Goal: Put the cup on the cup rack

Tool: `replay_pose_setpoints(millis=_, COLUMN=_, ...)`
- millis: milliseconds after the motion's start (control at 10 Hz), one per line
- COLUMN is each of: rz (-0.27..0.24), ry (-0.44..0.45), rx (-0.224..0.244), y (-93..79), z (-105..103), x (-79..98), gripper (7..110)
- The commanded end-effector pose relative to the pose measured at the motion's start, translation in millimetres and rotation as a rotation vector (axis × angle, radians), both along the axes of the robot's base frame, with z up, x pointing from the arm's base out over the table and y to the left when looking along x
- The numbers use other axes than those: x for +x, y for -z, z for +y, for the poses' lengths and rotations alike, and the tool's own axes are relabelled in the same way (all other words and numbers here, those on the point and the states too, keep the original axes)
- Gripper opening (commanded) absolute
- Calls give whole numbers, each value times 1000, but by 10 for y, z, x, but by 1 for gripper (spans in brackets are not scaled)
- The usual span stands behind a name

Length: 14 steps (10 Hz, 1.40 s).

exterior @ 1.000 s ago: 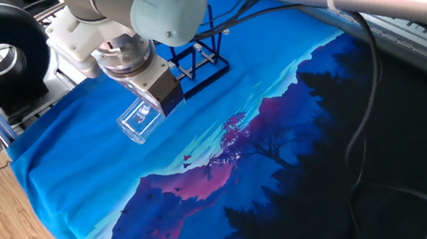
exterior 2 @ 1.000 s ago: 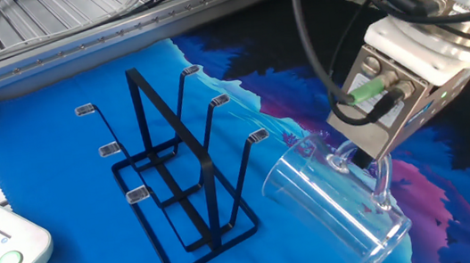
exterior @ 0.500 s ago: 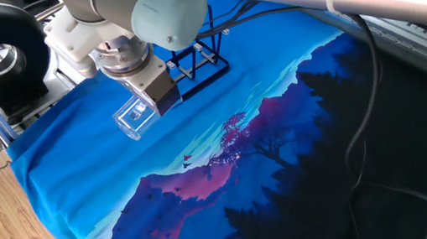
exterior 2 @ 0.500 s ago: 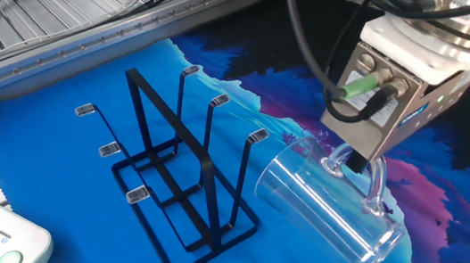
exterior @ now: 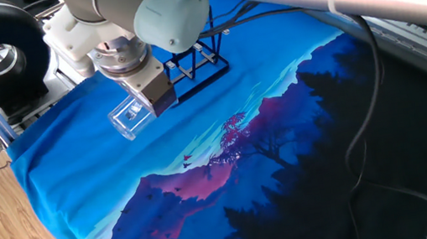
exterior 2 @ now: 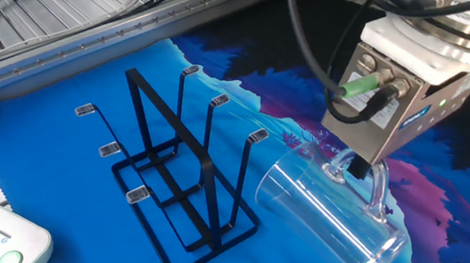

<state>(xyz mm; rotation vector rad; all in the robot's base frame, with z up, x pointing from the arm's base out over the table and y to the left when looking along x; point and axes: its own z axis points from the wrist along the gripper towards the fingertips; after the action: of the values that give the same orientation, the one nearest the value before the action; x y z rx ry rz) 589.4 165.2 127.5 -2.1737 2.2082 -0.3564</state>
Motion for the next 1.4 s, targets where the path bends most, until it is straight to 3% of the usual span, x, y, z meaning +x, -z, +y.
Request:
replay_pose_setpoints(millis=0, rz=1, ry=27, rx=6, y=-17, z=7, x=13, gripper=7)
replay_pose_setpoints(millis=400, rz=26, ry=16, rx=10, y=-253, z=66, x=225, gripper=7)
replay_pose_setpoints(millis=700, rz=47, ry=-2, rx=52, y=-302, z=88, x=379, gripper=7)
replay_pose_setpoints(millis=1000, rz=95, ry=1, rx=63, y=-357, z=-68, x=289, gripper=7)
replay_pose_setpoints(millis=1300, rz=120, ry=-10, rx=104, y=-302, z=-130, x=200, gripper=7)
